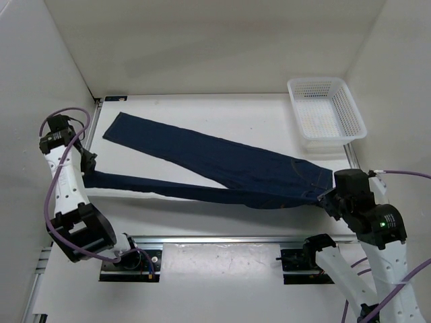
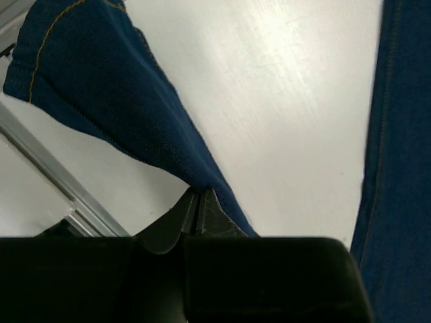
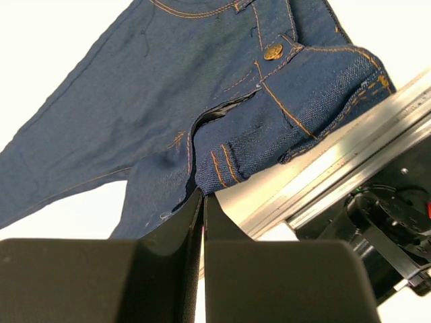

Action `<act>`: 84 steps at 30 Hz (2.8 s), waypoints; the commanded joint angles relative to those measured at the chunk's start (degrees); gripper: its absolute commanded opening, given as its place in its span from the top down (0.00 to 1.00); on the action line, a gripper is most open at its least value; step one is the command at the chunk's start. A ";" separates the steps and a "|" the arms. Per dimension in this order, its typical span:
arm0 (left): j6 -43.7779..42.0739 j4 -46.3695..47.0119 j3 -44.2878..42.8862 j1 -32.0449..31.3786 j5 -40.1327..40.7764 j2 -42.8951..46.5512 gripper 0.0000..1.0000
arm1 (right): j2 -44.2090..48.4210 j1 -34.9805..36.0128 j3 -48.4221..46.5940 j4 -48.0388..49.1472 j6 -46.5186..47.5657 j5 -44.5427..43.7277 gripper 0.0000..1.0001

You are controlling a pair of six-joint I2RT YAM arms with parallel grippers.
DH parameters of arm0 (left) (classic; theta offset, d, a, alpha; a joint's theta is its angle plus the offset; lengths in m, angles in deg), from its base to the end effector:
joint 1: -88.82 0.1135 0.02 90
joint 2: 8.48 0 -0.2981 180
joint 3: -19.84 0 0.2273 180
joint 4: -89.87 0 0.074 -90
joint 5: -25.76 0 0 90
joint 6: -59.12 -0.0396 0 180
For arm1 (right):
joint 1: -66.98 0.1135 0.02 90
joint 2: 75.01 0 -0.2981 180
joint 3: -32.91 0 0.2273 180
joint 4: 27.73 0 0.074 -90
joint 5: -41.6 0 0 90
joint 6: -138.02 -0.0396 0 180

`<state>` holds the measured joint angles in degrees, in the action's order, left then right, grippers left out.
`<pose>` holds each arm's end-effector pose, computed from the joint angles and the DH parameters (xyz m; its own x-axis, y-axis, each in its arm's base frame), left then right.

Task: Fold and stack the trousers
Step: Fold the trousers

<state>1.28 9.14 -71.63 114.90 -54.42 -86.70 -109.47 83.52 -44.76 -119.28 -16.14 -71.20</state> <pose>0.1979 0.1044 0.3530 -0.4406 -0.7996 -0.4081 -0.8580 0.5088 -0.0705 0.0171 -0.0109 0.3552 -0.3261 0.7687 -0.5503 0.6378 0.6086 0.4721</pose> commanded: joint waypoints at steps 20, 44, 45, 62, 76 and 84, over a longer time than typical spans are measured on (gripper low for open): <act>-2.37 -4.18 -50.13 -11.94 6.35 -40.43 0.90 | -28.55 -0.63 -8.21 5.75 9.32 -17.27 1.00; -4.74 1.09 -75.95 -17.99 0.20 -62.93 0.32 | -50.43 -10.38 -11.45 23.16 19.95 -11.47 0.49; -4.74 1.70 -77.11 -18.52 -0.85 -63.55 0.19 | -51.92 -10.38 -12.59 22.55 19.95 -11.47 0.23; -7.12 5.75 -45.15 -14.76 0.37 -43.43 0.90 | -38.86 -10.38 0.31 21.40 22.50 -0.24 0.80; -4.04 6.37 -44.94 -7.98 -16.50 -57.04 0.00 | -33.57 -14.42 19.91 32.64 6.86 32.37 0.16; -3.51 5.31 -49.26 -7.98 -16.50 -61.79 0.02 | -39.88 -15.48 21.50 39.76 4.75 28.70 0.21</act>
<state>-2.65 14.89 -119.21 106.90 -69.54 -148.18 -147.79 68.66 -23.21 -84.29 -9.67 -42.16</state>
